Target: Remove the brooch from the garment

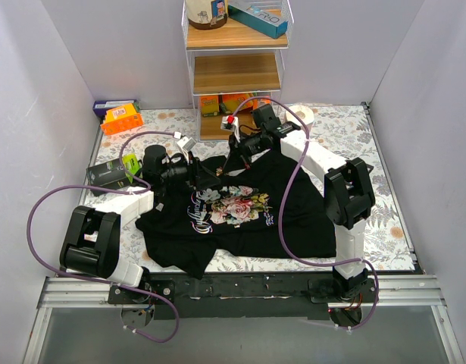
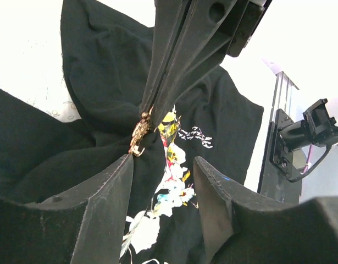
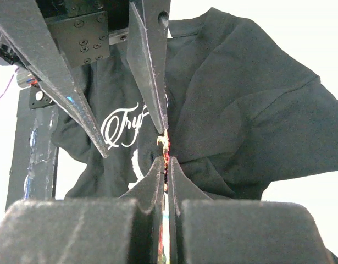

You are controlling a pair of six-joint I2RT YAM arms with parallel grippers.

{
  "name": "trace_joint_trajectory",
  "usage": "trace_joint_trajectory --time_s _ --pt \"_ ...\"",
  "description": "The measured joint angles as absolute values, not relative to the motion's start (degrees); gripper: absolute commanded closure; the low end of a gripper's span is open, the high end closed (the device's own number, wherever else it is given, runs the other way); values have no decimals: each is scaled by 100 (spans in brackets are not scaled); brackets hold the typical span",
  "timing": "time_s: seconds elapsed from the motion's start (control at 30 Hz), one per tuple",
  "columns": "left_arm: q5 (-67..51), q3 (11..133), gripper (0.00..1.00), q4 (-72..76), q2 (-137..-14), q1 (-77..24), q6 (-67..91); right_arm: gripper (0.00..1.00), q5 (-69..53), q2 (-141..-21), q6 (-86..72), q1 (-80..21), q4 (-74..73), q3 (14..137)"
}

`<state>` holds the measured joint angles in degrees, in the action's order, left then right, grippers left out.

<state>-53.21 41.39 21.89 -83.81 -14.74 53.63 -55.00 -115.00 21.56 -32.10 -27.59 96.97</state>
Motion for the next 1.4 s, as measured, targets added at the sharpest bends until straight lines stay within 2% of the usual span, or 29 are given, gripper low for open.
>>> trace_joint_trajectory --time_s 0.13,0.33,0.6,0.9,1.4 --pt "-5321 4213 54 2231 -8394 -1533 5264 99 -5339 -11474 1951 -3234 -2757 9638" --pt "-5325 4303 62 2185 -8396 -1789 4888 99 -5332 -11389 1435 -3227 -2602 9376" --pt "-5135 4377 64 1916 -8409 -2043 4195 99 -5398 -11373 875 -3210 -2298 9150" --pt "-5043 4438 82 1647 -8436 -2060 3719 99 -5437 -11356 574 -3197 -2117 9006" --pt "-4628 4508 85 1603 -8508 -2198 3352 99 -5459 -11356 292 -3107 -1887 8899"
